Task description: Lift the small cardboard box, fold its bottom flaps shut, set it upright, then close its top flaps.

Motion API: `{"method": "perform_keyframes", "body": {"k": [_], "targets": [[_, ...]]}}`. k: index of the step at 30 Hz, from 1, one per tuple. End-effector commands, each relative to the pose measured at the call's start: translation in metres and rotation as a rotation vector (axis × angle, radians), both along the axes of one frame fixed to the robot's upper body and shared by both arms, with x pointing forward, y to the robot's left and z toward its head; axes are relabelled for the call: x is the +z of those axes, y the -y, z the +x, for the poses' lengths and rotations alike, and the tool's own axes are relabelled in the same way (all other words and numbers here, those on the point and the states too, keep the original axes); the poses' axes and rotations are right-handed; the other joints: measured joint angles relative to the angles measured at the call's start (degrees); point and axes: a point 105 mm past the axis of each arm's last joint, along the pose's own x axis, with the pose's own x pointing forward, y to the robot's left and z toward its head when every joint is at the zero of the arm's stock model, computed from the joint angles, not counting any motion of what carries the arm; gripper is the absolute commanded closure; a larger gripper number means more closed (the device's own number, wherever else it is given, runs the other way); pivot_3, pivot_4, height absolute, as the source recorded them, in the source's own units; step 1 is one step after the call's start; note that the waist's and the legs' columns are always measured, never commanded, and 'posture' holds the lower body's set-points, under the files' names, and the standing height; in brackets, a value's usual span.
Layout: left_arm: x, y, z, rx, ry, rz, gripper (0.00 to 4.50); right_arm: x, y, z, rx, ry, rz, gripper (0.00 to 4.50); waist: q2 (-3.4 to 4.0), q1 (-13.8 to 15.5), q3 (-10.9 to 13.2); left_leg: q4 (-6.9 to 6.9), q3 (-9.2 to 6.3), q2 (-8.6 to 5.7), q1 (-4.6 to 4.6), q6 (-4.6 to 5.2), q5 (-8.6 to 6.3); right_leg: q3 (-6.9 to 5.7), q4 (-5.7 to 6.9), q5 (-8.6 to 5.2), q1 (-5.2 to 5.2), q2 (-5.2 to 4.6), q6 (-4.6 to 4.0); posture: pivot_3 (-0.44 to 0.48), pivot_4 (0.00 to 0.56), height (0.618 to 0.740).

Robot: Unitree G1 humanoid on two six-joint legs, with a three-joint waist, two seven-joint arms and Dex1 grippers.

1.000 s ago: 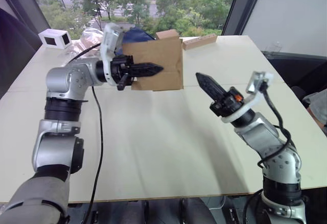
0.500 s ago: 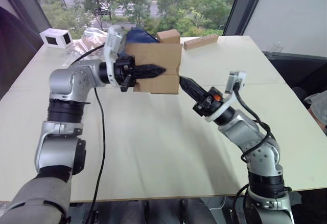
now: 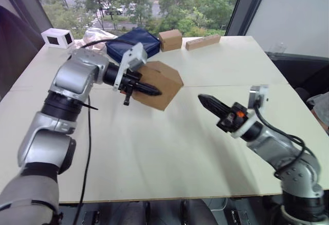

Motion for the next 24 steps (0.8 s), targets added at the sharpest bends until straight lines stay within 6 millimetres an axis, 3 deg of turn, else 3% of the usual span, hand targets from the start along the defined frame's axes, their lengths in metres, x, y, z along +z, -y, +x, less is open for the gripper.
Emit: {"method": "perform_keyframes", "body": {"k": [1,4,9,17,24], "targets": [[0.003,0.011,0.003,-0.022,0.088,0.239,4.5,0.002,0.002,-0.023,0.052,0.057,-0.25,4.43,0.01,0.03,0.01,0.01,-0.03,-0.02,0.0,0.01,-0.01,0.01,0.0,-0.01,0.02,0.03,0.0,0.0,0.15,0.74],[-0.006,0.027,0.008,-0.043,0.174,0.387,4.5,-0.023,0.01,-0.036,0.06,0.028,-0.565,4.43,0.02,0.03,0.01,0.04,-0.05,0.01,0.01,0.16,-0.09,0.05,-0.07,-0.02,0.08,0.17,0.01,0.0,0.15,0.74],[-0.035,0.041,-0.001,-0.094,0.162,0.529,4.5,-0.041,0.016,-0.041,0.028,0.023,-0.758,4.43,-0.04,-0.26,0.04,0.05,-0.06,0.13,0.01,0.21,-0.12,0.12,-0.07,-0.04,0.07,0.31,0.03,0.0,0.15,0.74],[-0.066,0.051,-0.013,-0.077,0.062,0.663,4.5,-0.046,0.012,-0.039,-0.039,0.038,-0.764,4.43,-0.04,-0.03,0.04,0.07,-0.06,0.21,0.02,0.21,-0.12,0.14,-0.06,-0.04,0.06,0.35,0.02,0.0,0.15,0.74],[-0.081,0.055,-0.022,-0.077,0.019,0.708,4.5,-0.051,0.012,-0.033,-0.065,0.037,-0.744,4.43,-0.03,0.06,0.04,0.08,-0.07,0.26,0.02,0.21,-0.12,0.14,-0.05,-0.04,0.07,0.32,0.02,0.0,0.15,0.74]]}}
